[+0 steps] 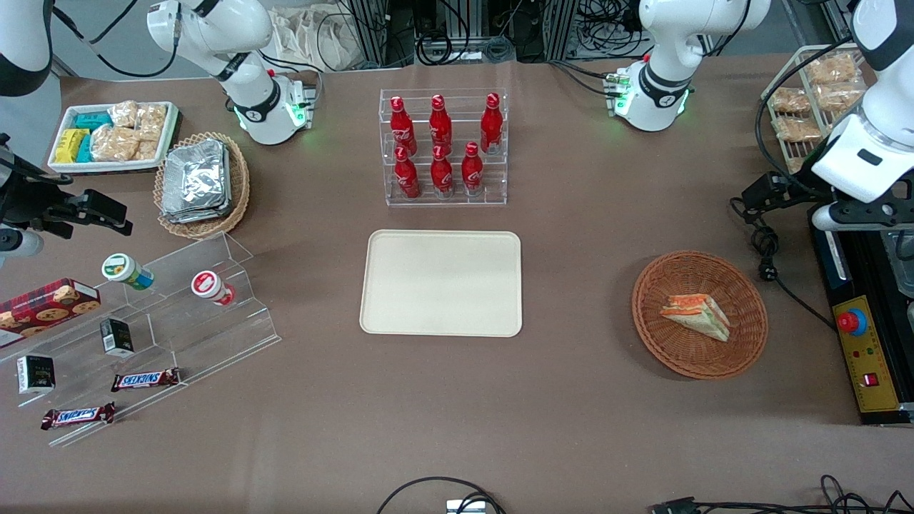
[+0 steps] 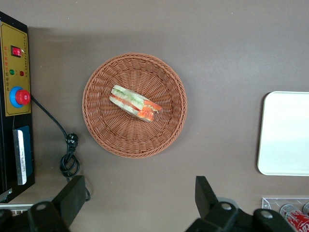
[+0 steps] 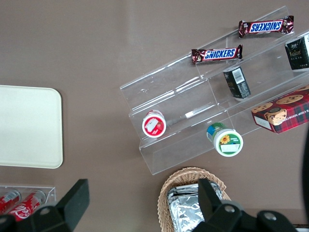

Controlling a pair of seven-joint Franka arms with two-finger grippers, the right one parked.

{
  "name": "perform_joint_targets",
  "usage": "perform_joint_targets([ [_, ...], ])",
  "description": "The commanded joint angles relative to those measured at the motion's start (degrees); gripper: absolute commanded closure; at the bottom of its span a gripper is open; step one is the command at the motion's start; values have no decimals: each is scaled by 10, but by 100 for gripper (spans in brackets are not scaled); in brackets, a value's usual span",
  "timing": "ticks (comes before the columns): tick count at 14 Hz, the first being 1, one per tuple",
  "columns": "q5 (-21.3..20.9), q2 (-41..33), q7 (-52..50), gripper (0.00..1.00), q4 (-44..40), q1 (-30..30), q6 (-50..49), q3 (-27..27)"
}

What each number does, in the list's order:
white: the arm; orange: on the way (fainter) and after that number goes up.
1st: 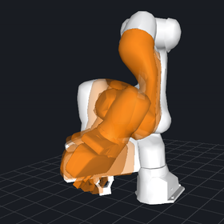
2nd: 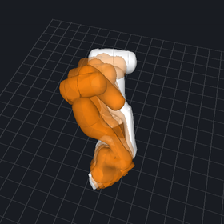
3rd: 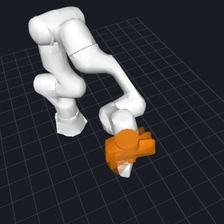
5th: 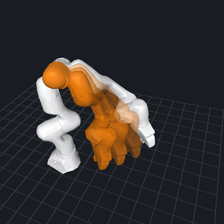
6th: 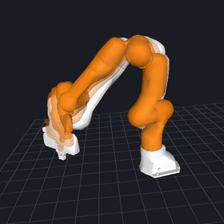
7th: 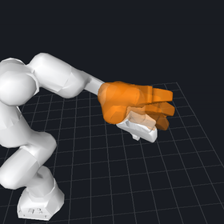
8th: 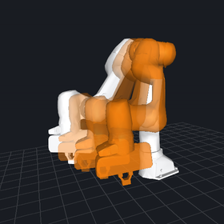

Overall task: Place sandwich from basket to tray
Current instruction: 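Move the left gripper over the wicker basket toward the wrapped sandwich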

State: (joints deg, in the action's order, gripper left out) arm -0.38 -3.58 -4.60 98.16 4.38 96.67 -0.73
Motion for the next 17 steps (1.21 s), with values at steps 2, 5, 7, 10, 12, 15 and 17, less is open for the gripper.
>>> perform_joint_targets([
  [2,-8,2,-4,0,-6,-7,11,-8],
  [5,-15,6,3,0,2,-9,51,-4],
  [7,-15,8,4,0,12,-9,60,-3],
  [10,-12,18,-55,0,22,-9,61,-2],
  [12,-19,31,-190,0,23,-7,61,-2],
  [15,-23,79,-345,0,22,-2,76,-3],
  [17,-23,117,-428,0,22,-3,105,-3],
])
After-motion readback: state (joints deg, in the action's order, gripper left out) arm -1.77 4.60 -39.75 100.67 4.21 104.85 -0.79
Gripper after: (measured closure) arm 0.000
